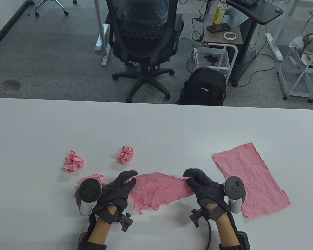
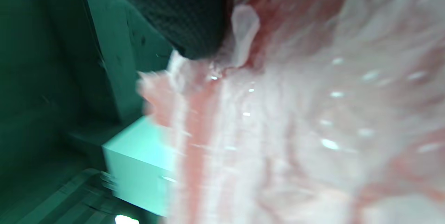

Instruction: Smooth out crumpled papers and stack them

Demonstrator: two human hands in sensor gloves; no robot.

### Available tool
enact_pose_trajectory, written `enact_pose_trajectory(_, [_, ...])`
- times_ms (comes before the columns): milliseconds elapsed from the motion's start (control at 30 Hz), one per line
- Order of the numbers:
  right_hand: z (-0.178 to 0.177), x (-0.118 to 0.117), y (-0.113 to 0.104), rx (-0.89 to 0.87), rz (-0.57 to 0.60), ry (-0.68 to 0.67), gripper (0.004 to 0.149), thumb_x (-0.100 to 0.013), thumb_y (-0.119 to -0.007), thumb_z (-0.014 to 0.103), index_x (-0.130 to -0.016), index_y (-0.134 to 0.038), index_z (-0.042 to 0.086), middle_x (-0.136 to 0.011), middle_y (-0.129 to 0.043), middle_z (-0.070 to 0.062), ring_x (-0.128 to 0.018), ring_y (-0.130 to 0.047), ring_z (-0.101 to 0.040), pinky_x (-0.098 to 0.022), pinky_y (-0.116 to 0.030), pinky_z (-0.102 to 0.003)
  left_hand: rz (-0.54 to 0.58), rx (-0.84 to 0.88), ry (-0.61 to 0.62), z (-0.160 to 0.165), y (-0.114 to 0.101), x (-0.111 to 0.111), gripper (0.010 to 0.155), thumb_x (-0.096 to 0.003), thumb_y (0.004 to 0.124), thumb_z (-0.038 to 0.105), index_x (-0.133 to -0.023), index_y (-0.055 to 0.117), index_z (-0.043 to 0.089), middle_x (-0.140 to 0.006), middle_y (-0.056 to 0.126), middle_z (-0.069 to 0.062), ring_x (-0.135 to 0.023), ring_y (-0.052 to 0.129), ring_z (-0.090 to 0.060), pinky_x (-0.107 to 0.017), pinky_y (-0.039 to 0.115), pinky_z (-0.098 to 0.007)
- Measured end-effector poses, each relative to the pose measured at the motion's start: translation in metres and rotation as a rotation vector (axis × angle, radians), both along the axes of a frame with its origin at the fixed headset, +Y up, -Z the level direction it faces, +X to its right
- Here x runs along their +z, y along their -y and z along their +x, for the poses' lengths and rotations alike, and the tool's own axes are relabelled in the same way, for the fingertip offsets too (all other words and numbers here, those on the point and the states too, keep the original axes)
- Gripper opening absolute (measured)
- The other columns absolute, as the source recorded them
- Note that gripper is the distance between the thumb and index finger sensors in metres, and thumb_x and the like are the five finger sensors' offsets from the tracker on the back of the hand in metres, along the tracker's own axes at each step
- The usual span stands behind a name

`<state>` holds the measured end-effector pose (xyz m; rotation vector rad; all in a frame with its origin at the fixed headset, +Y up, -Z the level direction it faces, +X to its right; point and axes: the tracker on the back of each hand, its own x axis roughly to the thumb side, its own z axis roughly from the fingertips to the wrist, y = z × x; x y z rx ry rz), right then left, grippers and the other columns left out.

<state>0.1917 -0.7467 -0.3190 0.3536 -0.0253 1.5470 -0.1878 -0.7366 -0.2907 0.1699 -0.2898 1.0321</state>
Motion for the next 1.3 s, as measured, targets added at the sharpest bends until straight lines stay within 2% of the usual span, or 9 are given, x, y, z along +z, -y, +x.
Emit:
enact_pose_trajectory(133, [-0.005,-0.003,0.006,-0.123,-0.086,-0.187,0.049,-0.051,-0.078,0.022,-0.097,-0.064,0.015,-0.075,-0.087,-0.015,-0.044,-0.097,-0.027,-0.039,-0.078,-0.051,-0.006,0.016,-0.023,-0.002,-0.001,0.0,0.046,-0.0527,0.08,0.046,-0.09,0.084,0.021,-0.047,0.1,0.007,-0.023,0.104,-0.009,-0.035,0.09,-0.036])
enact_pose_trajectory(233, [-0.005,-0.001,0.005,-0.034,-0.087,-0.163,0.055,-0.05,-0.083,0.031,-0.099,-0.064,0.017,-0.064,-0.089,-0.011,-0.03,-0.095,-0.019,-0.03,-0.08,-0.048,-0.019,0.09,-0.023,-0.005,0.001,0.0,0.046,-0.0524,0.08,0.047,-0.089,0.085,0.02,-0.045,0.1,0.007,-0.022,0.104,-0.01,-0.034,0.09,-0.036])
enact_pose_trajectory(400, [-0.013,0.006,-0.005,0.518,-0.031,-0.129,0.09,-0.038,-0.096,0.056,-0.106,-0.051,0.018,-0.07,-0.079,-0.009,-0.035,-0.085,-0.016,-0.034,-0.076,-0.048,-0.05,0.194,0.034,-0.005,0.003,-0.001,0.046,-0.0533,0.08,0.047,-0.09,0.083,0.02,-0.047,0.099,0.008,-0.024,0.103,-0.009,-0.036,0.09,-0.036])
enact_pose_trajectory(533, [-0.021,0.011,-0.013,0.798,0.123,0.147,0.07,-0.043,-0.094,0.039,-0.1,-0.061,0.016,-0.068,-0.084,-0.008,-0.035,-0.092,-0.02,-0.035,-0.079,-0.05,-0.056,0.167,0.048,-0.003,0.003,-0.003,0.046,-0.0535,0.08,0.047,-0.09,0.083,0.02,-0.047,0.099,0.008,-0.024,0.103,-0.009,-0.036,0.09,-0.036])
enact_pose_trajectory(633, [-0.014,0.01,-0.012,0.737,0.136,0.129,0.056,-0.048,-0.088,0.027,-0.098,-0.066,0.015,-0.073,-0.09,-0.014,-0.045,-0.1,-0.034,-0.04,-0.079,-0.057,-0.04,0.174,0.004,-0.008,0.002,-0.002,0.046,-0.0531,0.08,0.047,-0.09,0.084,0.02,-0.046,0.099,0.008,-0.023,0.103,-0.009,-0.036,0.09,-0.036])
enact_pose_trajectory(767, [-0.004,0.003,-0.006,0.501,0.147,0.083,0.048,-0.05,-0.081,0.026,-0.095,-0.069,0.015,-0.072,-0.094,-0.015,-0.046,-0.103,-0.036,-0.039,-0.081,-0.057,-0.059,0.188,-0.009,-0.013,0.006,-0.004,0.046,-0.0533,0.08,0.047,-0.09,0.084,0.02,-0.047,0.099,0.007,-0.024,0.104,-0.01,-0.036,0.09,-0.037])
enact_pose_trajectory(1000, [0.011,-0.001,0.008,0.02,-0.111,0.02,0.042,-0.053,-0.074,0.031,-0.092,-0.073,0.014,-0.083,-0.087,-0.019,-0.06,-0.097,-0.044,-0.044,-0.077,-0.06,-0.047,0.07,-0.068,-0.013,0.005,-0.003,0.046,-0.0515,0.082,0.045,-0.087,0.087,0.017,-0.042,0.1,0.005,-0.019,0.103,-0.011,-0.033,0.09,-0.038])
enact_pose_trajectory(1133, [0.02,-0.005,0.019,-0.082,-0.269,0.014,0.043,-0.052,-0.075,0.023,-0.094,-0.069,0.014,-0.067,-0.093,-0.015,-0.025,-0.105,-0.02,-0.019,-0.087,-0.042,-0.096,-0.103,-0.068,-0.007,0.006,-0.006,0.046,-0.0504,0.083,0.044,-0.086,0.088,0.016,-0.041,0.101,0.004,-0.017,0.103,-0.012,-0.032,0.09,-0.039])
enact_pose_trajectory(1300, [0.028,-0.003,0.025,0.331,-0.373,0.213,0.043,-0.049,-0.085,0.03,-0.084,-0.081,0.004,-0.042,-0.103,-0.011,-0.002,-0.103,-0.013,-0.003,-0.087,-0.037,-0.157,-0.406,-0.09,0.004,0.014,-0.007,0.049,-0.05,0.084,0.04,-0.093,0.083,0.015,-0.06,0.101,-0.004,-0.04,0.108,-0.024,-0.045,0.085,-0.048])
